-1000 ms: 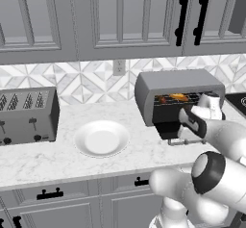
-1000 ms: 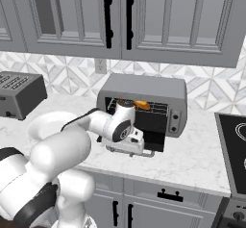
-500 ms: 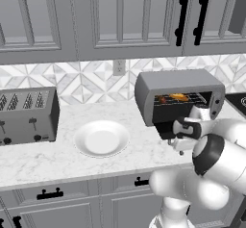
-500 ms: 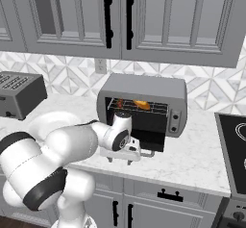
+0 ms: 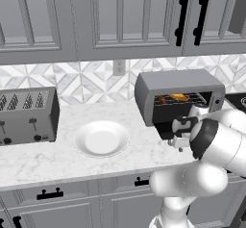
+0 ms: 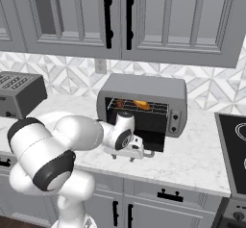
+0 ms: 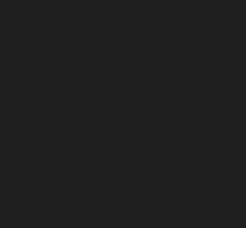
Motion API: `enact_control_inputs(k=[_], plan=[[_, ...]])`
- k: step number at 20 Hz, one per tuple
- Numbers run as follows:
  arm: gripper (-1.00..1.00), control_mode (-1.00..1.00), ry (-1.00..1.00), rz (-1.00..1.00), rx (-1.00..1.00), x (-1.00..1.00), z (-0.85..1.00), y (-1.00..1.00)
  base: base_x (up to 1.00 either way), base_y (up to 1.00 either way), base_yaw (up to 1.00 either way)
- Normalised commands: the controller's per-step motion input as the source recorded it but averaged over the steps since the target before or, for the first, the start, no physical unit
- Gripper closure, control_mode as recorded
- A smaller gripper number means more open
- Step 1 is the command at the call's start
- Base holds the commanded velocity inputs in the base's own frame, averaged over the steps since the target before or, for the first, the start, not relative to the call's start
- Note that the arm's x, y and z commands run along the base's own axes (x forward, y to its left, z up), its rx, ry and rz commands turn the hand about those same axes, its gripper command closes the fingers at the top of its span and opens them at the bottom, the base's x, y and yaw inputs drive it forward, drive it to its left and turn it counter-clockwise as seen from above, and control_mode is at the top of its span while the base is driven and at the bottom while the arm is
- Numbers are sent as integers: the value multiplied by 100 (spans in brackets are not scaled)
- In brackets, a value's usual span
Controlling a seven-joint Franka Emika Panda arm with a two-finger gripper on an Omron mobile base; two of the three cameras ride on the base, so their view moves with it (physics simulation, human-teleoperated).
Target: Pick up the kebab skewer and baguette bread, and place them inside the toaster oven. Close the toaster oven door and start by setting the timer.
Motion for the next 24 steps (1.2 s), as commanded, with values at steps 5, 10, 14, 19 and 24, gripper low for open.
enact_control_inputs(k=[5,10,14,19,24], plan=[[-100,-100,-17,0,0,65,-1,11,0,0,0],[-100,-100,-26,0,0,71,5,22,0,0,0],[-100,-100,-30,0,0,80,31,25,0,0,0],[-100,-100,-50,0,0,71,19,53,0,0,0],[-100,-100,-56,0,-3,63,-3,66,0,0,0]])
